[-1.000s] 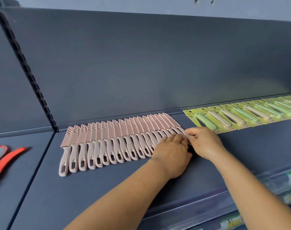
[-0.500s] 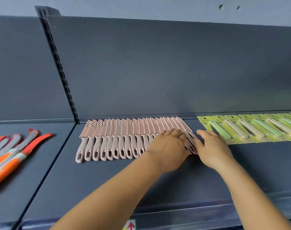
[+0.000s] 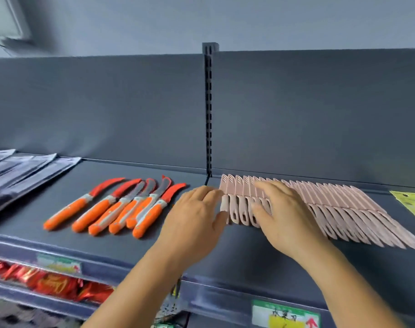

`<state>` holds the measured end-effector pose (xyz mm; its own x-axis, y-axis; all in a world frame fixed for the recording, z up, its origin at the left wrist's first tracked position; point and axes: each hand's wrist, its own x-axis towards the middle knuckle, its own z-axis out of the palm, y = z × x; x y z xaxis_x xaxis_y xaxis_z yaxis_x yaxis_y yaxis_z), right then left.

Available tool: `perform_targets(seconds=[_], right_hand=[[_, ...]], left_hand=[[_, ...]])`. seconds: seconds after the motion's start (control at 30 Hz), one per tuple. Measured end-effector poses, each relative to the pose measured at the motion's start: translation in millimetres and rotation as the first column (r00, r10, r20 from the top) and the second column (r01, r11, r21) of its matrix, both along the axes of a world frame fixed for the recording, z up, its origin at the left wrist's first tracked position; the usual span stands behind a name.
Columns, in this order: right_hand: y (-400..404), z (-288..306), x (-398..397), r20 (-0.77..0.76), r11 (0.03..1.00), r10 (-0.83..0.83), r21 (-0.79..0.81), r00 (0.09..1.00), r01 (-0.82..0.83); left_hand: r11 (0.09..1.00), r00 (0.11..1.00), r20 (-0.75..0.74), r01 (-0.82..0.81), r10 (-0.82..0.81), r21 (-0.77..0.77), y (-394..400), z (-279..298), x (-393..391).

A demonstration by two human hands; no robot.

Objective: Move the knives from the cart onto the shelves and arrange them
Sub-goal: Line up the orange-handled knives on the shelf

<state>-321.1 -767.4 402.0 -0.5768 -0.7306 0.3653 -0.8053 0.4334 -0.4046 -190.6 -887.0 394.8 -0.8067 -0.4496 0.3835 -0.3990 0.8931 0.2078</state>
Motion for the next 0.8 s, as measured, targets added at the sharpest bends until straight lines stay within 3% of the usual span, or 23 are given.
perform_targets(seconds=[0.4, 0.63, 0.8], right_hand=[[-154, -12, 148, 0.051, 0.983, 0.153, 0.093, 0.987, -0.157], [-208, -18, 198, 0.029, 0.958, 0.237, 0.162, 0.971, -0.238], [-240, -26, 215, 0.033, 0.885, 0.308, 0.358, 0.951, -0.299]], left_hand=[[0.996, 0.996, 0.039, -0.081, 0.082, -0.031, -154, -22, 148], [0.988, 0.988, 0.084, -0.138, 0.132, 0.069, -199, -28, 186], [0.967, 0.984, 0.134, -0.147, 0.121, 0.21, -219, -36, 189]])
